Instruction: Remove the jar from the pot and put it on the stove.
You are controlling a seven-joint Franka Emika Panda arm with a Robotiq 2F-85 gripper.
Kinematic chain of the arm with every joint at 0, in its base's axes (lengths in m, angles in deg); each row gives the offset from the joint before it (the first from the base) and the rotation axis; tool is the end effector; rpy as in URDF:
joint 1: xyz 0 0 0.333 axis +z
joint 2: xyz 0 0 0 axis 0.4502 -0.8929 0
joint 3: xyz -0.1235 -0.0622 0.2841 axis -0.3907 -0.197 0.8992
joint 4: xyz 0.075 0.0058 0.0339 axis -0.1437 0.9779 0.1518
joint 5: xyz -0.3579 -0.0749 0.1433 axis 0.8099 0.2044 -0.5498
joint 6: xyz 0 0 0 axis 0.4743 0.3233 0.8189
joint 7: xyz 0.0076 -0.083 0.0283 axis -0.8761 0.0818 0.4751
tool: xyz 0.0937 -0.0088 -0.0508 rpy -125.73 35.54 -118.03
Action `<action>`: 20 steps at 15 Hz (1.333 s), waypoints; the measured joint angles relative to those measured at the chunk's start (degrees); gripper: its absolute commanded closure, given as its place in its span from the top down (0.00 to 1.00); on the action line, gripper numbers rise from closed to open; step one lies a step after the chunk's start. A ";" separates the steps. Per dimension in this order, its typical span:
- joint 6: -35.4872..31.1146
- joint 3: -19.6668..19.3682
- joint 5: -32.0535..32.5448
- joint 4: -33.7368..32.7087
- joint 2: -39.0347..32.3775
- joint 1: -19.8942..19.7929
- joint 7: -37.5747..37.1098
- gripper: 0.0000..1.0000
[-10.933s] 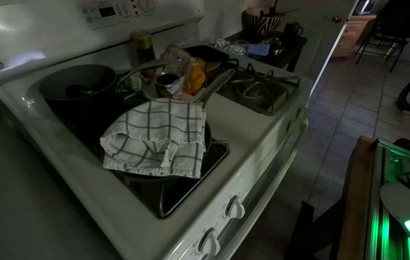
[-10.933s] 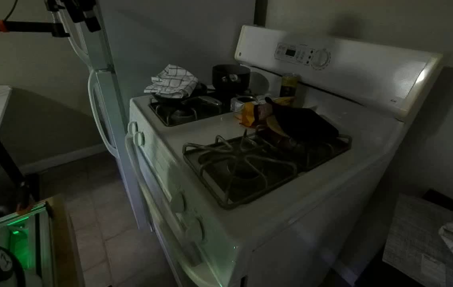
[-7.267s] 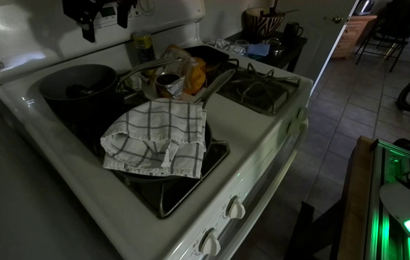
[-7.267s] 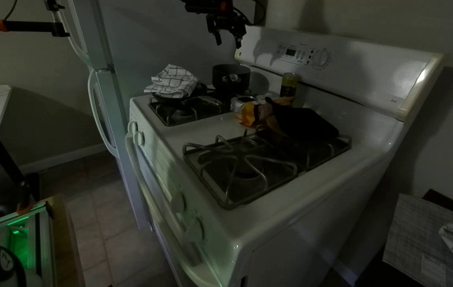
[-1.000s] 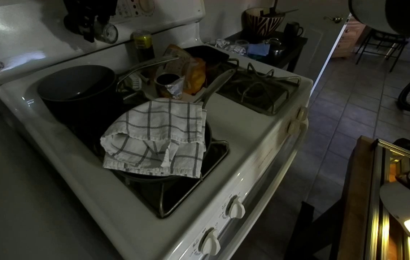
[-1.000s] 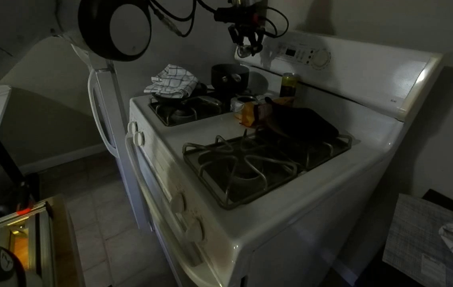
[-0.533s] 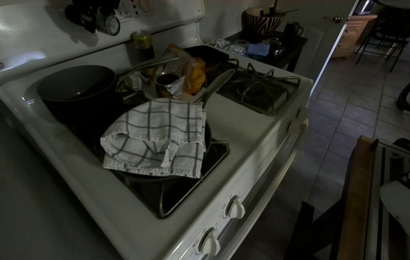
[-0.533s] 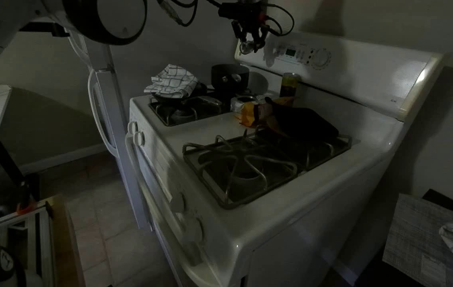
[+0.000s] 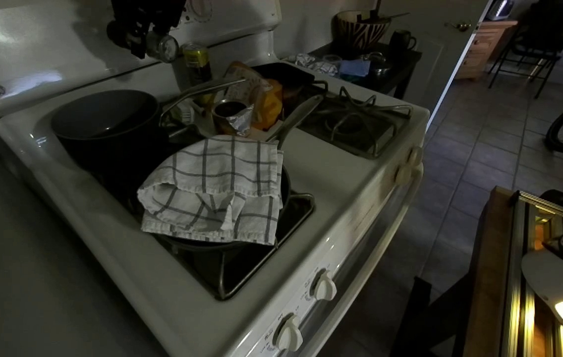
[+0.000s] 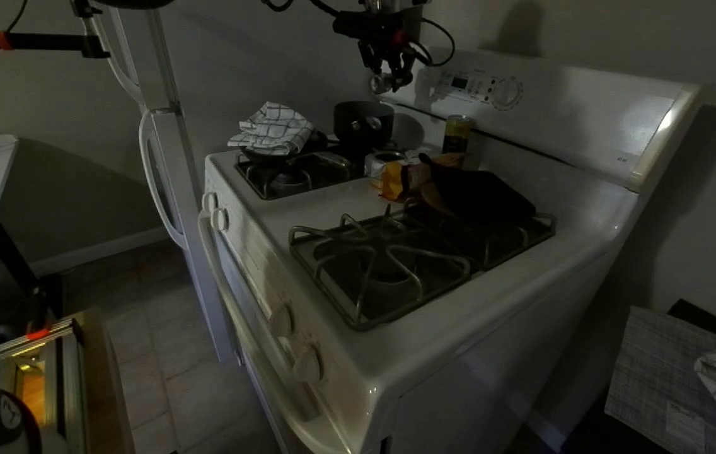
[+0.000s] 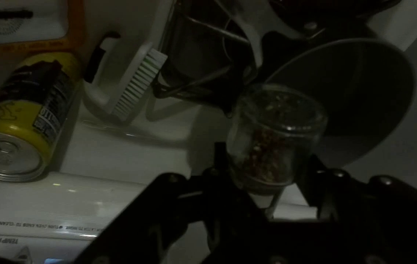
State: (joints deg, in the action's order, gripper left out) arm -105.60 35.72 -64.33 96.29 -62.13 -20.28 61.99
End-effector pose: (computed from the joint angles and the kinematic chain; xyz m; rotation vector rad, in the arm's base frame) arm 0.7325 0.2227 0.4938 -2.8908 -0.4517 -0.5700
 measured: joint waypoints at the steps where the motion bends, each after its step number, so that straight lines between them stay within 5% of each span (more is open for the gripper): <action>1: -0.79 0.00 -0.04 1.54 0.93 -0.24 -0.26 0.47; 3: -1.09 0.00 -0.13 3.09 2.01 -0.46 -0.37 0.47; 4: -1.10 0.00 -0.15 3.42 2.24 -0.48 -0.42 0.22; 14: 4.62 -5.18 6.56 3.96 3.23 -1.59 0.26 0.22; 20: 4.37 -8.15 8.65 6.40 3.51 -1.34 7.22 0.22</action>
State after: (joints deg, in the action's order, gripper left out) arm -101.23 27.58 -55.67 102.68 -58.62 -21.63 69.20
